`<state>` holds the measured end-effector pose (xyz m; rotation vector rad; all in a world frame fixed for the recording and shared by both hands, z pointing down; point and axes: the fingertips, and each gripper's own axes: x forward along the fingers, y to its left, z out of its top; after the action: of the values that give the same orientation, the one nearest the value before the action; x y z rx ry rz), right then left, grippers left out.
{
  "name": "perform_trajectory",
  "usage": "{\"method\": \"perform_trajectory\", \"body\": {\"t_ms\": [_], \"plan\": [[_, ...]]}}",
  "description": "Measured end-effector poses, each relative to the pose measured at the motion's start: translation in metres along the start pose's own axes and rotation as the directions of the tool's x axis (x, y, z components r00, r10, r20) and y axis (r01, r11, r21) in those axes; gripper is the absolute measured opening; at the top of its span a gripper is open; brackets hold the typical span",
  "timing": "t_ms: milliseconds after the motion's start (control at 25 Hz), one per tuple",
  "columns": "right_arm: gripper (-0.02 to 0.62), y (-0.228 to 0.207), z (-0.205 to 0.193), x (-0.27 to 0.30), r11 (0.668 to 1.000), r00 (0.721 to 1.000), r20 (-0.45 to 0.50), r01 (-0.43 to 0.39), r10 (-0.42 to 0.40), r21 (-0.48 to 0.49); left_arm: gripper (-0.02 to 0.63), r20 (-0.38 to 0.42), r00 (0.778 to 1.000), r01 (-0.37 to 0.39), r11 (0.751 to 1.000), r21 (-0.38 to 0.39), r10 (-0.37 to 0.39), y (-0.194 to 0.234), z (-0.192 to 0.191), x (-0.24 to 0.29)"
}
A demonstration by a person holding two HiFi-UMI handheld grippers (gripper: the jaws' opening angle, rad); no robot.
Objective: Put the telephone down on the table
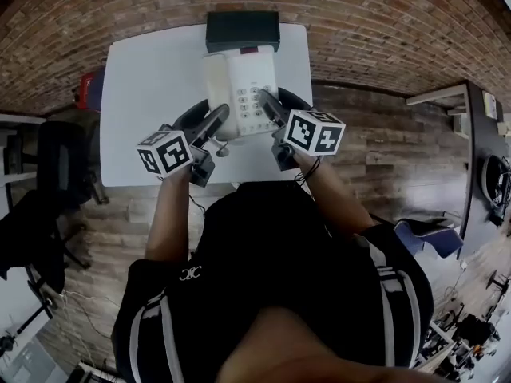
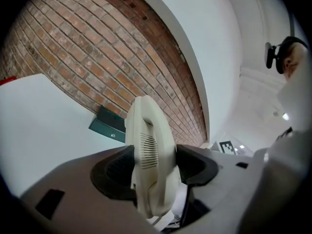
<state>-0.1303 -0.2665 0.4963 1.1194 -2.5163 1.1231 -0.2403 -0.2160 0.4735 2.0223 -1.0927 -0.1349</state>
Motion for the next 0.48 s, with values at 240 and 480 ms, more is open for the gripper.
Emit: {"method": "perform_trajectory", "body": {"t_ms": [240, 480], "plan": [[0.172, -0.045, -0.015, -0.003, 0.995, 0.997, -0.002, 0.075, -0.075, 0.071, 0.268, -0.102, 0.994, 0.033, 0.999, -0.019, -0.035, 0.014, -0.023, 0.04], [0.172, -0.097, -0.028, -0.002, 0.98, 0.991, -0.014, 0.133, -0.132, 0.147, 0.268, -0.196, 0.98, 0.019, 0.999, -0.036, -0.025, 0.028, -0.048, 0.084]]}}
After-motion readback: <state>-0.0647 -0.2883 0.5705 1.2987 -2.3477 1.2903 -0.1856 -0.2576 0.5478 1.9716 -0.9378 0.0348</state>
